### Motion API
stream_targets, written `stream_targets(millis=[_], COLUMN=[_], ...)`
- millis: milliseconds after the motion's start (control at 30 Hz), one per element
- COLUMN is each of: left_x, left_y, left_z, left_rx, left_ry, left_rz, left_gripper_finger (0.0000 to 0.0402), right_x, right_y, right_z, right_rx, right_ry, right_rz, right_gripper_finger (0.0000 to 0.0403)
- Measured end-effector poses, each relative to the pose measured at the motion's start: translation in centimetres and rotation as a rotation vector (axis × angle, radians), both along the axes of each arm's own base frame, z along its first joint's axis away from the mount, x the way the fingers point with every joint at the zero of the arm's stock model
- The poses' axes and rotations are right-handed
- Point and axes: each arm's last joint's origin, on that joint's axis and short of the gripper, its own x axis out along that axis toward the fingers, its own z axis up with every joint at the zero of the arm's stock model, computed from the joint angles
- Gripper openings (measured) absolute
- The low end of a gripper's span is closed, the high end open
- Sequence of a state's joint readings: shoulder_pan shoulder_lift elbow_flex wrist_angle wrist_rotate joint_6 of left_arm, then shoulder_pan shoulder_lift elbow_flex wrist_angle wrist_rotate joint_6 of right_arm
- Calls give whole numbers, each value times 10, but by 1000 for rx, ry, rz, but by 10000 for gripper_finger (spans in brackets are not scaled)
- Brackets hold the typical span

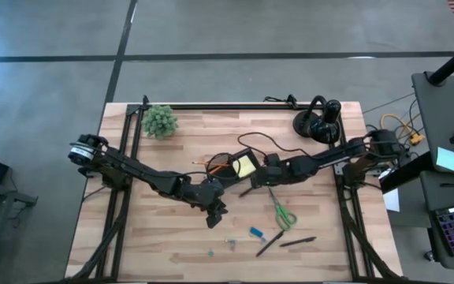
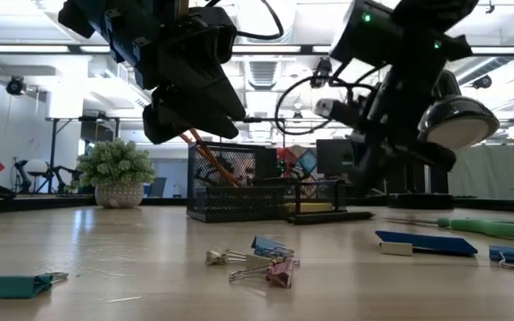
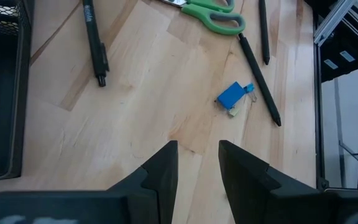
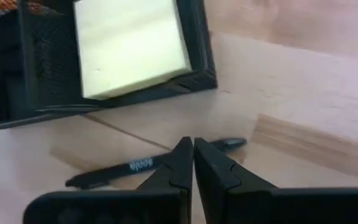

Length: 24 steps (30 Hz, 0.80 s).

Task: Pick and place office supplies into organizer
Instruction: Put the top black pen into the black desk organizer

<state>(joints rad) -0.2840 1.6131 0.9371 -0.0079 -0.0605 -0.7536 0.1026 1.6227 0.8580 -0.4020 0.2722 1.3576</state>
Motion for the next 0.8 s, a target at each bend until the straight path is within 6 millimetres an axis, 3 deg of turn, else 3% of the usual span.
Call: stream_targets(millis=[533,800], left_x=[-1,-1], left_y=[0,0], left_z=[-2,-2], left_rx=[2,3], left_ry=[5,6], left_rz=[0,-1], left_gripper_finger=[102,102], right_x=[-8,-3], right_y=[-4,-4], right_z=[-12,-11], right_rx=[33,32], right_ry=[112,64], right_rz=[-7,-8], right_gripper_finger=[8,8])
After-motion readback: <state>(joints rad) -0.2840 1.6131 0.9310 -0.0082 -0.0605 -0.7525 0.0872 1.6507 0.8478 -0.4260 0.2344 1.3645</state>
